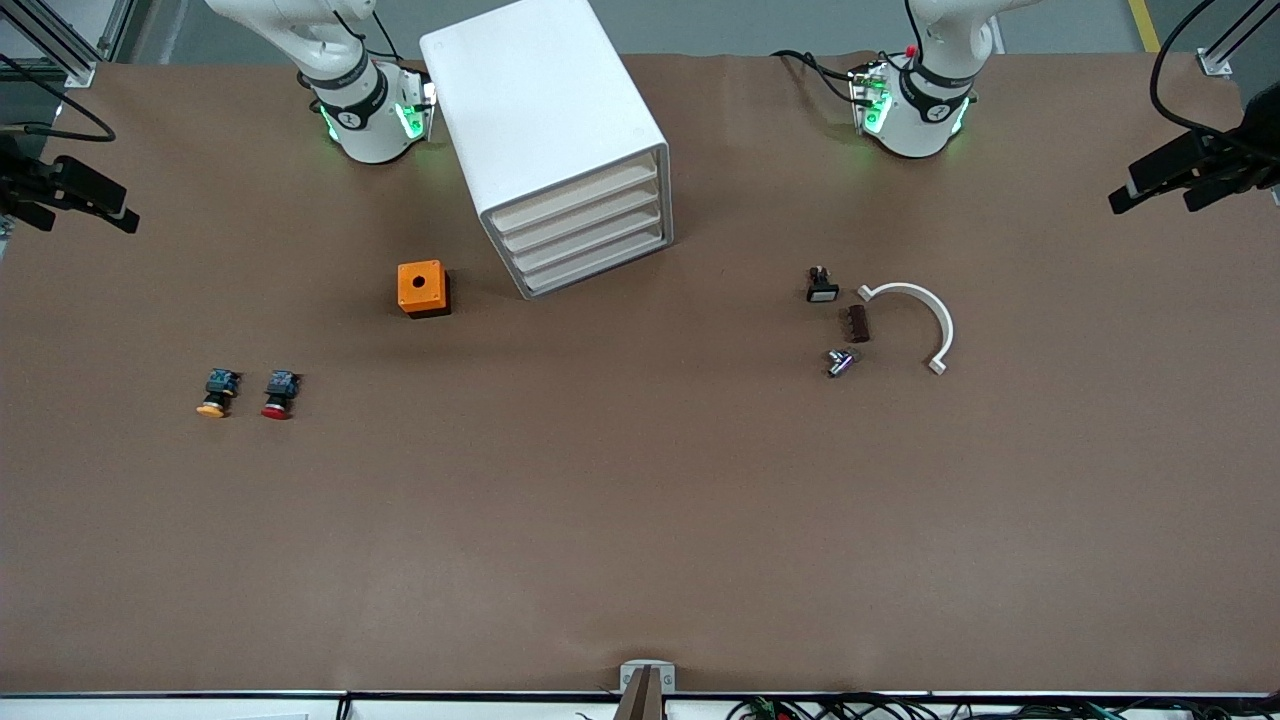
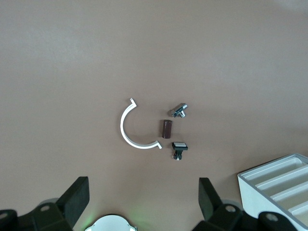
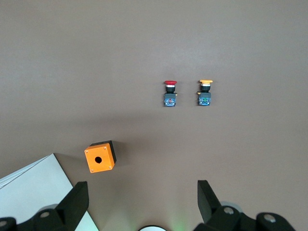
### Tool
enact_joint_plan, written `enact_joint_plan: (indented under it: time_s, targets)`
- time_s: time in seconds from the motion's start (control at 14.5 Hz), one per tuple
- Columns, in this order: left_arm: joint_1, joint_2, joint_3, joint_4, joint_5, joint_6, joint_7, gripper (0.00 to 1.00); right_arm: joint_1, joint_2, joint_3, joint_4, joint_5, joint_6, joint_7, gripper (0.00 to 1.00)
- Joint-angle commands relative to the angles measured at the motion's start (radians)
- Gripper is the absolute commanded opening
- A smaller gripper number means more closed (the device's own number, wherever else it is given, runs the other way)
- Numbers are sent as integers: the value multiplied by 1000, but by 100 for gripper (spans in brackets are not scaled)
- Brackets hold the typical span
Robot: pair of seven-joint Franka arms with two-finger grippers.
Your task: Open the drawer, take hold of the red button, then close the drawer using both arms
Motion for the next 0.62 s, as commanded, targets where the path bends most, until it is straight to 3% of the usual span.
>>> enact_joint_plan:
  time_s: [0.0,0.14,0.41,0.55]
  targets:
    - [-23,16,-9,25,43,-19,5,100,10,-19,-11,-19,9,22,-9,100]
    - [-118,26,29,25,118,-18,-17,100,13,-19,-11,-11,3,24,-9,100]
    - [-333,35,252,28,121,-16,-21,100,8,-22,-12,6,9,-12,5,100]
    - [-407,35,329,28,121,-16,-23,100,5,-25,-14,3,9,-7,6,100]
